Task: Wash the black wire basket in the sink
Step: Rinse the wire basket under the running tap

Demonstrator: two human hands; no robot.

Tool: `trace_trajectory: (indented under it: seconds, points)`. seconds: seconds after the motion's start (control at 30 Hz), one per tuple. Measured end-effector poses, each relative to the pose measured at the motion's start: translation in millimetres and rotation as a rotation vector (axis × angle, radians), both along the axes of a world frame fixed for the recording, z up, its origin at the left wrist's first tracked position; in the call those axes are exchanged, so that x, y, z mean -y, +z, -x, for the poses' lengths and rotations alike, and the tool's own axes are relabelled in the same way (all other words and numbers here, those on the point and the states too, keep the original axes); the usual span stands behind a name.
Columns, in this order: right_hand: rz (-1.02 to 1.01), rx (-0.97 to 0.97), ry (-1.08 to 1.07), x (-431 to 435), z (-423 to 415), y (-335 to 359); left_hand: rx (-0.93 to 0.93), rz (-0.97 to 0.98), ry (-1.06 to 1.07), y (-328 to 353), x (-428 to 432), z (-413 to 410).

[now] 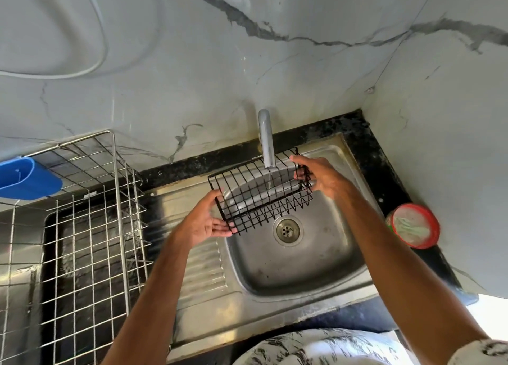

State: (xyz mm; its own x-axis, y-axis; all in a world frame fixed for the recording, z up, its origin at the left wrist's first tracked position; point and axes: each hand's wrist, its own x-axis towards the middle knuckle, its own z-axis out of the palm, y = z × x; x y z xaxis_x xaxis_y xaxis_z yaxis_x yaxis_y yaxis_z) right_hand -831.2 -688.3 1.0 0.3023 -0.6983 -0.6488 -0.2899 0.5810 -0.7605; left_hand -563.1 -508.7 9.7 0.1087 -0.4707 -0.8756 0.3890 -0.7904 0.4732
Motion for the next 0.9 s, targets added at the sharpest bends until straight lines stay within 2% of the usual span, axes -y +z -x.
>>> trace_trajectory:
  seconds: [0.13, 0.23, 0.37, 0.5, 0.67, 0.77, 0.9]
  points:
    - [0.242, -0.092, 0.099, -5, 3, 12, -0.129, -0.046, 0.099, -29, 1, 5]
    - [0.431, -0.290, 0.205, -12, 3, 25, -0.032, -0.063, 0.185, -33, -1, 14]
    - [0.561, -0.448, 0.308, -28, 0, 40, 0.244, -0.048, 0.170, -40, 5, 38]
    - [0.638, -0.527, 0.349, -44, -16, 42, 0.652, 0.149, 0.007, -24, 18, 66]
    - [0.709, -0.614, 0.378, -53, -38, 40, 0.529, 0.143, -0.122, -1, 45, 93]
    - [0.731, -0.590, 0.393, -57, -42, 42, 0.355, 0.142, -0.066, 4, 55, 91]
    - [0.763, -0.564, 0.447, -58, -44, 41, 0.139, 0.086, -0.121, 4, 61, 84]
